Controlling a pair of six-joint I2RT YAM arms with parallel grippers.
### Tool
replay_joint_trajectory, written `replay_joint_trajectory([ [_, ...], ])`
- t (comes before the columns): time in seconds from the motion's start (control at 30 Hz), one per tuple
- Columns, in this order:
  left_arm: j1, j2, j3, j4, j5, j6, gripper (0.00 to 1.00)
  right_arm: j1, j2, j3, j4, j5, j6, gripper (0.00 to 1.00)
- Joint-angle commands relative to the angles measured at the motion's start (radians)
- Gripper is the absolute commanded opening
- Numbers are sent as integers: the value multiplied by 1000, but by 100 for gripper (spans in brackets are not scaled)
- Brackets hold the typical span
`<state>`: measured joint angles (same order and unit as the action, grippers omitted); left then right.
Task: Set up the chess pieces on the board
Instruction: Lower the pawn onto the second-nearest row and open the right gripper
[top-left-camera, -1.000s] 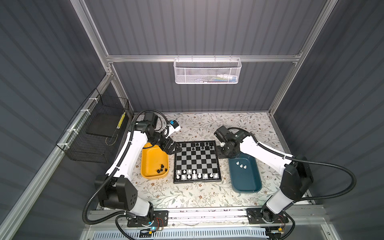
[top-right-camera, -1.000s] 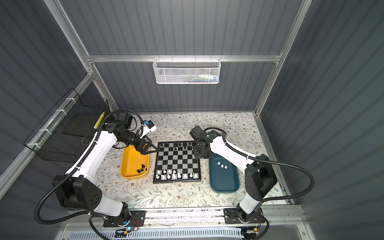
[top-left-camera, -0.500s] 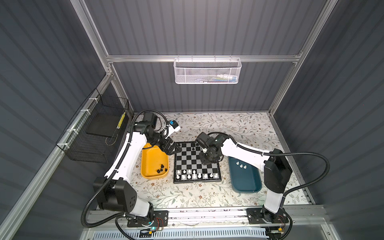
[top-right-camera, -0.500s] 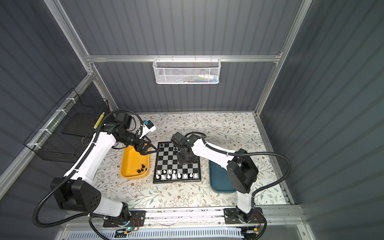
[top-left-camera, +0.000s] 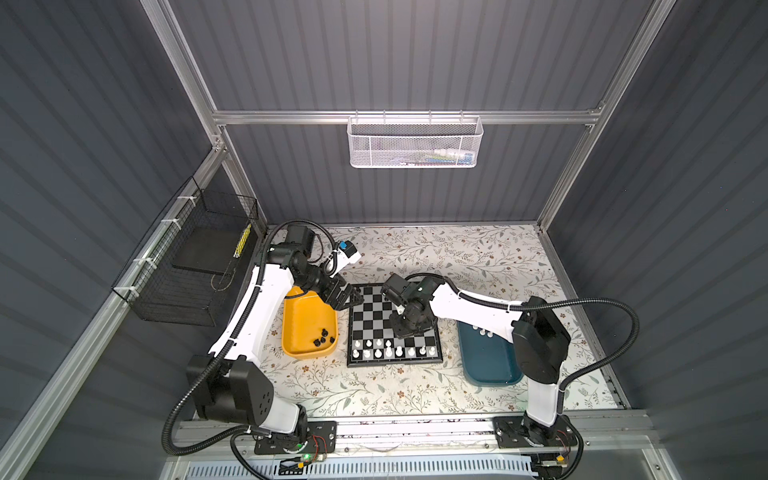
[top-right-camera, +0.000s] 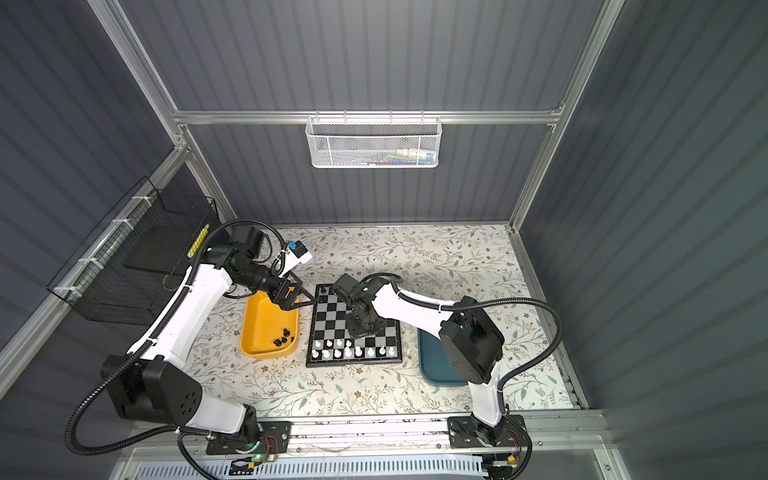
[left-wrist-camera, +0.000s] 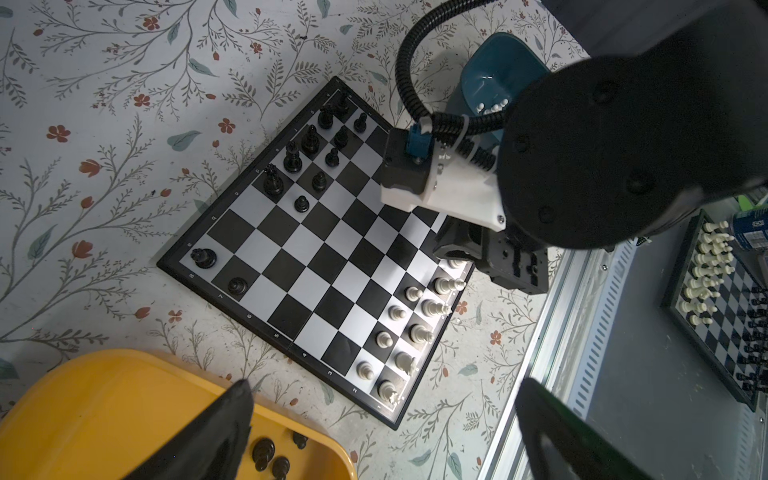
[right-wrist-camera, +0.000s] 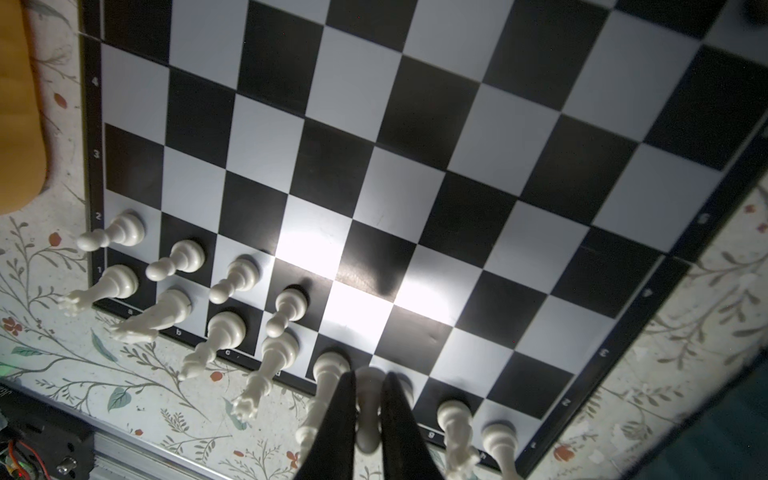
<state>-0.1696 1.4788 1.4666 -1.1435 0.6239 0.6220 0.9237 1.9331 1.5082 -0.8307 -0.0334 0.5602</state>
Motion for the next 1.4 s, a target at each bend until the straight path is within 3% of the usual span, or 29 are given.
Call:
replay_joint_trajectory([
  [0.0,-6,-25,-11,-13,3,16,100,10,20,19,5,-14,11,16],
  [1.37,-6,-22,-11,-15,2,14,99,29,113,63,15,-7,-3,21],
])
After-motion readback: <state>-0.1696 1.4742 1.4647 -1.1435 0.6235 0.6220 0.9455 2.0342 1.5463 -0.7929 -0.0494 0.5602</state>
